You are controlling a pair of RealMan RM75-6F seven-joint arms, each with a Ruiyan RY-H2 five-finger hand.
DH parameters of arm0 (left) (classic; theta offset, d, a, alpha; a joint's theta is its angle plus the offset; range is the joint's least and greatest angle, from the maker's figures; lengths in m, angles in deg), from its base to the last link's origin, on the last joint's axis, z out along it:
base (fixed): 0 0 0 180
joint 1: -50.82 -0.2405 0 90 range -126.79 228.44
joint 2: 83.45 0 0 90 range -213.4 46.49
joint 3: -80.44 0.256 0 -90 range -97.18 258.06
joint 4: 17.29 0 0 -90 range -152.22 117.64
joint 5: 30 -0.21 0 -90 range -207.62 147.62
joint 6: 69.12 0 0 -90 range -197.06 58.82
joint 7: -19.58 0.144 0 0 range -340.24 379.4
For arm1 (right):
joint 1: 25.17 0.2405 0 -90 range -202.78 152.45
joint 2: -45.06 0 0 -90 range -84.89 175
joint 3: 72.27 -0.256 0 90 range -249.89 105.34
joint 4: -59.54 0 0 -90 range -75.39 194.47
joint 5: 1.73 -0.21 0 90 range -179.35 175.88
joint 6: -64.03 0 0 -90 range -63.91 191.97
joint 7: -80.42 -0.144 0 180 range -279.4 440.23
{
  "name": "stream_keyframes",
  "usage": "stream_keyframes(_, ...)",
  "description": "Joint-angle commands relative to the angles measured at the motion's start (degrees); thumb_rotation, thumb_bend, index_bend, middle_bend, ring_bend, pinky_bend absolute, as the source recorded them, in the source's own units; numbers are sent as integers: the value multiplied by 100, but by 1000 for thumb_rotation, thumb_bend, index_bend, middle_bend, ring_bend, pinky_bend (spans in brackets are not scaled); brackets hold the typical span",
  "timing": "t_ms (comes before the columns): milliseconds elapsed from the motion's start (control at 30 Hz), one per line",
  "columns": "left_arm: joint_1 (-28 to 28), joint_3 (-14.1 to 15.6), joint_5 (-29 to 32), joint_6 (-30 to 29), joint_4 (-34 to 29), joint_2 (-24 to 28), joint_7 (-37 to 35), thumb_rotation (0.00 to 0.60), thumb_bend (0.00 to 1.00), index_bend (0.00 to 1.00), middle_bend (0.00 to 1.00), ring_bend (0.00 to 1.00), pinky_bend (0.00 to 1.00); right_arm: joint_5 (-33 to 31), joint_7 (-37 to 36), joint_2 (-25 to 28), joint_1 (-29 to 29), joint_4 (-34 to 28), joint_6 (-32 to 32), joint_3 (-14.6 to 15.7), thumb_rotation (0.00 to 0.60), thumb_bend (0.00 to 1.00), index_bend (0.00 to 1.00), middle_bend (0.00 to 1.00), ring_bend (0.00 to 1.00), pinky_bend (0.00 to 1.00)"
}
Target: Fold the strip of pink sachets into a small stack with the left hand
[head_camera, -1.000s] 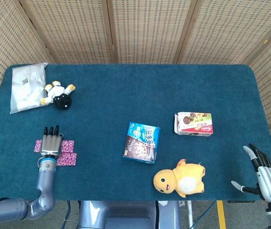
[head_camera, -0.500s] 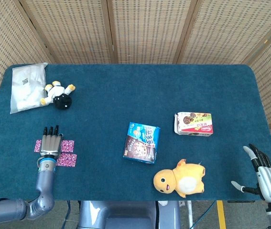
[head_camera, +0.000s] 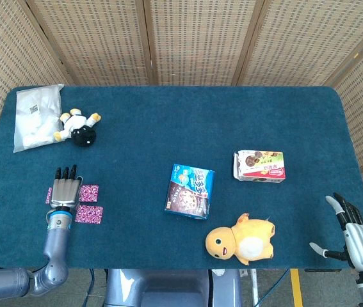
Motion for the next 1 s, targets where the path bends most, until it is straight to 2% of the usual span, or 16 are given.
stream_keyframes(33,-68,36,-102,-9,-114,129,-125,600,369,439,0,0,0,2,8,-2,0,1,-1,2,600,107,43,0,0,0)
stream_keyframes(233,-228,183,-419,-12,-197,421,-397,600,369,439,0,0,0,4,48,-8,-2,-6,3,5,600,105,43,0,0,0)
stream_keyframes(567,-517,404,-619,228,100,756,-825,600,367,439,0,0,0,5,116,-23,-7,-21,15,7,600,106,43,0,0,0)
stream_keyframes(1000,-687,475,-725,523,512,806,-1064,600,366,439,0,0,0,18,162,-42,-14,-16,24,17,600,106,43,0,0,0)
